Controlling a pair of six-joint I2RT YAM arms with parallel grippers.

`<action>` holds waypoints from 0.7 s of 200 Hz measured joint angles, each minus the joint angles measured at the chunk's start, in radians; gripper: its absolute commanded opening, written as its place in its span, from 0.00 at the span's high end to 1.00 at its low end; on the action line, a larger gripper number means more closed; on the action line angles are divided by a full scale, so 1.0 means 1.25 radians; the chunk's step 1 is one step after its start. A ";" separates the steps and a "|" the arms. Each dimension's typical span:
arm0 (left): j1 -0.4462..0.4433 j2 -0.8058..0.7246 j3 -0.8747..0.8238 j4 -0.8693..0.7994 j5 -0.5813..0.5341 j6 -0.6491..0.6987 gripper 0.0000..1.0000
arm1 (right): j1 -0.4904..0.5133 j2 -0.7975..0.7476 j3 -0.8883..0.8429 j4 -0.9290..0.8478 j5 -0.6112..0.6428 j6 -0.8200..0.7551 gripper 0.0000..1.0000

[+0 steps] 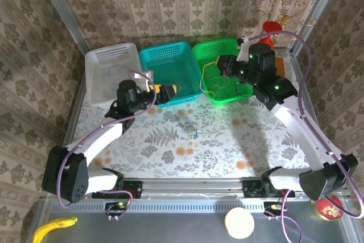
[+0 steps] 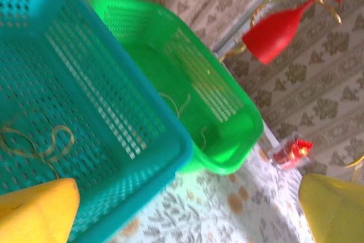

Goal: Untangle the cables

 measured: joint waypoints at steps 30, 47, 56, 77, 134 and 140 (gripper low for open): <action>0.040 0.090 0.139 -0.064 0.046 0.011 0.00 | 0.000 0.013 -0.004 0.007 0.000 0.000 1.00; 0.047 0.157 0.221 -0.122 0.075 0.035 0.00 | 0.000 0.016 -0.006 0.020 0.000 0.000 1.00; 0.048 0.191 0.257 -0.149 0.091 0.050 0.00 | 0.000 0.016 -0.008 0.022 0.000 0.000 1.00; 0.048 0.263 0.305 -0.190 0.124 0.077 0.00 | 0.000 0.016 -0.014 0.033 0.000 0.000 1.00; 0.013 0.410 0.353 -0.310 0.150 0.143 0.00 | 0.000 0.016 -0.020 0.035 -0.002 0.000 1.00; 0.005 0.421 0.362 -0.323 0.150 0.151 0.00 | 0.000 0.016 -0.022 0.035 -0.002 0.000 1.00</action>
